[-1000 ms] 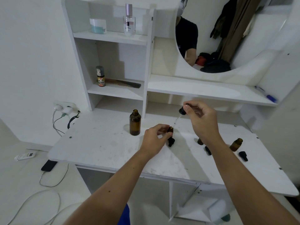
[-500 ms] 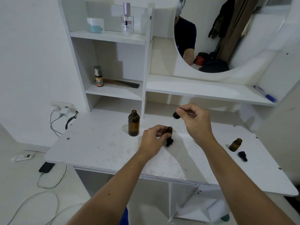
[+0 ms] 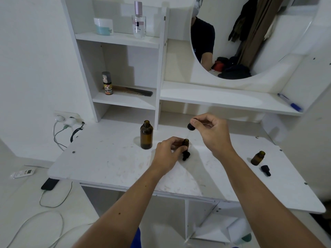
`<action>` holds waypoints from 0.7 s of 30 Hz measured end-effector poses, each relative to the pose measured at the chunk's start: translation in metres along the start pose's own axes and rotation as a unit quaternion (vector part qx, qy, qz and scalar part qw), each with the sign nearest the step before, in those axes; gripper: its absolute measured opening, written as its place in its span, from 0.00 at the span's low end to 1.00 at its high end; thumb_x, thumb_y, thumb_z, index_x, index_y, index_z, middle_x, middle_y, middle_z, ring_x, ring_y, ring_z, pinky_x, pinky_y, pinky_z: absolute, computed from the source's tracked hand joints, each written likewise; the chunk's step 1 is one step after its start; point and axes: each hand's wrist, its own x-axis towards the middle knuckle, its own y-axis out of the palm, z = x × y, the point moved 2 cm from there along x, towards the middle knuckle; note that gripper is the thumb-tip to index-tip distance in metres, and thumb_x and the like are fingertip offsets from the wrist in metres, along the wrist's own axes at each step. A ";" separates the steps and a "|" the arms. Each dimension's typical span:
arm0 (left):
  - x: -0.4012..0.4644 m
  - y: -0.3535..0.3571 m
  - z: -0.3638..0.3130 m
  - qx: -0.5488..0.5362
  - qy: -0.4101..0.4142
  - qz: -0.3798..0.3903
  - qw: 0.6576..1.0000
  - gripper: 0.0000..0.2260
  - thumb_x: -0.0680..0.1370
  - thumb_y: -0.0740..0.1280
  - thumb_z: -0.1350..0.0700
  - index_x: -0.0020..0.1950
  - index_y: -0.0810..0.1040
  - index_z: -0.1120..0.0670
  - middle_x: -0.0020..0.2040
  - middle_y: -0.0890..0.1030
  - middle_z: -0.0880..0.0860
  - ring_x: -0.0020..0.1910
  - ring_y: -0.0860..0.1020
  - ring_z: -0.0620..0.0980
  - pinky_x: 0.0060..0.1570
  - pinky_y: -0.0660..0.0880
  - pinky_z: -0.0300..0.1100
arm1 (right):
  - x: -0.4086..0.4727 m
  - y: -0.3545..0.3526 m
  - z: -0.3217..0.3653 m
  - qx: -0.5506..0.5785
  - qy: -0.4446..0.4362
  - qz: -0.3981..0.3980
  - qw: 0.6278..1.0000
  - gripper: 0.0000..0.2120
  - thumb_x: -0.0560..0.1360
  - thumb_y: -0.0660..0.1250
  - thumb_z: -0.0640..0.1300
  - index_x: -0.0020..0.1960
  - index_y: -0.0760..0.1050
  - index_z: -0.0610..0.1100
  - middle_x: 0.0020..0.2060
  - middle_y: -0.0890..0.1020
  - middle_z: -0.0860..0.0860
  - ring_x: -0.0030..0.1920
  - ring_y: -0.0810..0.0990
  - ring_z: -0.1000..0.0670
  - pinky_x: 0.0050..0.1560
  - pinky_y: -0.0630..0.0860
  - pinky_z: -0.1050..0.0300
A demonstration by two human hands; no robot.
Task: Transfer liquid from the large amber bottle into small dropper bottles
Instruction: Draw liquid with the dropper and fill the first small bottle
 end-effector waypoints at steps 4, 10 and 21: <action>-0.001 -0.001 0.001 -0.001 -0.003 -0.001 1.000 0.10 0.79 0.74 0.55 0.60 0.84 0.51 0.51 0.86 0.43 0.47 0.82 0.32 0.47 0.75 0.23 | 0.001 0.000 -0.001 0.002 -0.006 -0.015 1.000 0.03 0.78 0.76 0.40 0.46 0.86 0.46 0.44 0.89 0.48 0.48 0.89 0.50 0.56 0.82 0.58; -0.001 -0.001 -0.001 0.006 -0.001 0.000 1.000 0.10 0.79 0.74 0.55 0.61 0.84 0.51 0.51 0.86 0.43 0.49 0.82 0.35 0.47 0.75 0.23 | -0.002 -0.003 0.001 -0.002 -0.010 -0.004 1.000 0.05 0.79 0.75 0.43 0.48 0.85 0.53 0.45 0.89 0.53 0.50 0.88 0.53 0.56 0.80 0.61; -0.008 -0.004 -0.003 -0.046 -0.012 -0.010 0.999 0.19 0.77 0.77 0.55 0.68 0.80 0.54 0.56 0.86 0.47 0.56 0.84 0.41 0.59 0.80 0.36 | -0.006 -0.015 0.023 0.028 -0.071 -0.059 0.995 0.05 0.81 0.73 0.39 0.55 0.85 0.41 0.48 0.89 0.48 0.50 0.89 0.53 0.57 0.82 0.62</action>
